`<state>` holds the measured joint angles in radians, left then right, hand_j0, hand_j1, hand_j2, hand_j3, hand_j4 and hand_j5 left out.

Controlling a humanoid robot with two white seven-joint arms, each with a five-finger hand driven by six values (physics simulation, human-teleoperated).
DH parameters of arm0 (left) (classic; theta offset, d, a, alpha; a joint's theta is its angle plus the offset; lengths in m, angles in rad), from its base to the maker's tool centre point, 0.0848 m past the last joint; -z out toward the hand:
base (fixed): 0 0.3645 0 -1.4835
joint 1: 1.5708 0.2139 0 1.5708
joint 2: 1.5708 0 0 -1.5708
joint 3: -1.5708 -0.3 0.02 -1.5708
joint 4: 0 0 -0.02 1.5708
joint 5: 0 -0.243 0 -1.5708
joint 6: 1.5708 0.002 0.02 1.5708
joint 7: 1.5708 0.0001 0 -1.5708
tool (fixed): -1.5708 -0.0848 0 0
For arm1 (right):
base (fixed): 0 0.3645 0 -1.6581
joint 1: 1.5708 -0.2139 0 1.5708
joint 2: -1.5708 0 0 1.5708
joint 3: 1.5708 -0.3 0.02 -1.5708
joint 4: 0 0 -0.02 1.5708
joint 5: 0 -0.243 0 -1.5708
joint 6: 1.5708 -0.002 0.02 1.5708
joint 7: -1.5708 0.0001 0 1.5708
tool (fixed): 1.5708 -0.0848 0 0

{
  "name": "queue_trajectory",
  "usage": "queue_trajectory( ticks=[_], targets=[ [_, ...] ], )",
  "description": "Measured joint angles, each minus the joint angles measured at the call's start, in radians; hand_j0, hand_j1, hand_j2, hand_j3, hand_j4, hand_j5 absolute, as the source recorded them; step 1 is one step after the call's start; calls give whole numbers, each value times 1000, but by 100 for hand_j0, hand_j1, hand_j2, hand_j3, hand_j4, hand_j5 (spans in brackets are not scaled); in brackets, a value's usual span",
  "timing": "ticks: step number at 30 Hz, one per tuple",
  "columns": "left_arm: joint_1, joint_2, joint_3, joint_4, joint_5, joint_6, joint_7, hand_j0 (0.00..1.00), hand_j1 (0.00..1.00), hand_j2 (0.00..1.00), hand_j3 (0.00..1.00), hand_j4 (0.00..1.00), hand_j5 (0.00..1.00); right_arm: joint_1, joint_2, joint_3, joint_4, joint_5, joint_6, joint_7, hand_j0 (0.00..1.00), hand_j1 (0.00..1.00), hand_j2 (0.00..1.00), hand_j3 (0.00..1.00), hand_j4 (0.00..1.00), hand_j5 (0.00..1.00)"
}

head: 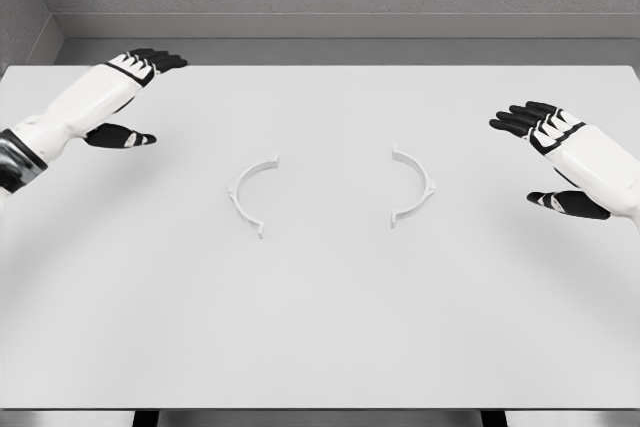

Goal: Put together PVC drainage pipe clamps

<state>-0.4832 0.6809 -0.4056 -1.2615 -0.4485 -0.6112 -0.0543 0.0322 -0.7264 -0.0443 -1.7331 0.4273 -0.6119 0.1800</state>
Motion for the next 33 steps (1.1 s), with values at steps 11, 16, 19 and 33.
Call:
queue_trajectory(
  ticks=[11, 16, 19, 33],
  targets=[
    [-66, -32, -84, 39, -3, 0, 0, 100, 100, 100, 100, 100, 100, -267, 51, 170, 72, 102, 92, 1, 100, 100, 100, 100, 100, 100],
    [-68, -48, -121, 55, -6, 0, 0, 100, 100, 100, 100, 100, 100, -310, 89, 254, 135, 159, 139, 29, 100, 100, 100, 100, 100, 100],
    [-67, -54, -134, 65, -6, 0, 0, 100, 100, 100, 100, 100, 100, -350, 126, 284, 177, 214, 167, 47, 100, 100, 100, 100, 100, 100],
    [-49, -51, -184, 73, 1, 0, 0, 100, 100, 100, 100, 100, 100, -405, 199, 397, 305, 333, 208, 94, 100, 100, 100, 100, 100, 100]
  ],
)
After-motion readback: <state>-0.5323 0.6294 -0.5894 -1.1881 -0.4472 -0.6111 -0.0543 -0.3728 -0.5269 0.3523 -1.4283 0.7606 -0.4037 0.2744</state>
